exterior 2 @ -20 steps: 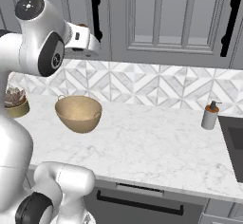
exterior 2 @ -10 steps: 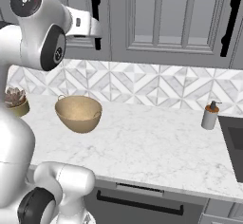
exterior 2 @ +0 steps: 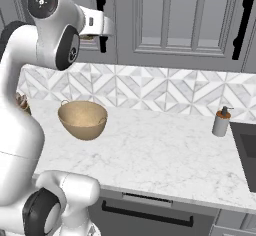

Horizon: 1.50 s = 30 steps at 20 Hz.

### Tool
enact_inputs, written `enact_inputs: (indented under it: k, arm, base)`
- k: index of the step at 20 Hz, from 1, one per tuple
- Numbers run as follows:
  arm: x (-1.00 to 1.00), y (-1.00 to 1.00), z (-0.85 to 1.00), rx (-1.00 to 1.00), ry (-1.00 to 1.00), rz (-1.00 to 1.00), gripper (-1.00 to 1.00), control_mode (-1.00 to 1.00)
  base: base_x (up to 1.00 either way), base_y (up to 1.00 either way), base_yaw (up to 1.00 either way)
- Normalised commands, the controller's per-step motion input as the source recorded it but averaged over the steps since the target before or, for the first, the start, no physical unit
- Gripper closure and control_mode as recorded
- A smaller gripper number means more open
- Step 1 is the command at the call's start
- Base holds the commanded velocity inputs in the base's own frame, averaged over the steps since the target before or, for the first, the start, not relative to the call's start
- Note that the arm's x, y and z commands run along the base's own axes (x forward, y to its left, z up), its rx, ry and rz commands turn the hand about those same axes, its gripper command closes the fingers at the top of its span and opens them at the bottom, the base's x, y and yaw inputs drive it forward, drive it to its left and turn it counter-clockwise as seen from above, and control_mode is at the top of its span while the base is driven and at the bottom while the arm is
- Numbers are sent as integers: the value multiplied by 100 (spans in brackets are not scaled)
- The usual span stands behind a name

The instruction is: Open the cabinet, pick up the bread from the cabinet and place it in the basket. Then move the basket to the dining counter.

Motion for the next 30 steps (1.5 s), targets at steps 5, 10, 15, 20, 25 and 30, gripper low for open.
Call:
enact_inputs:
  k: [5,10,15,20,25,30]
  arm:
    - [55,-4,0,0,0,0,-100,-100]
    - [45,-14,0,0,0,1,-100,-100]
    - [36,0,0,0,0,0,-100,-100]
    - [36,0,0,0,0,0,-100,-100]
    - [38,0,0,0,0,0,-100,-100]
    - [38,0,0,0,0,0,-100,-100]
  base:
    - [0,0,0]
    - [0,0,0]
    - [0,0,0]
    - [0,0,0]
    - [0,0,0]
    - [0,0,0]
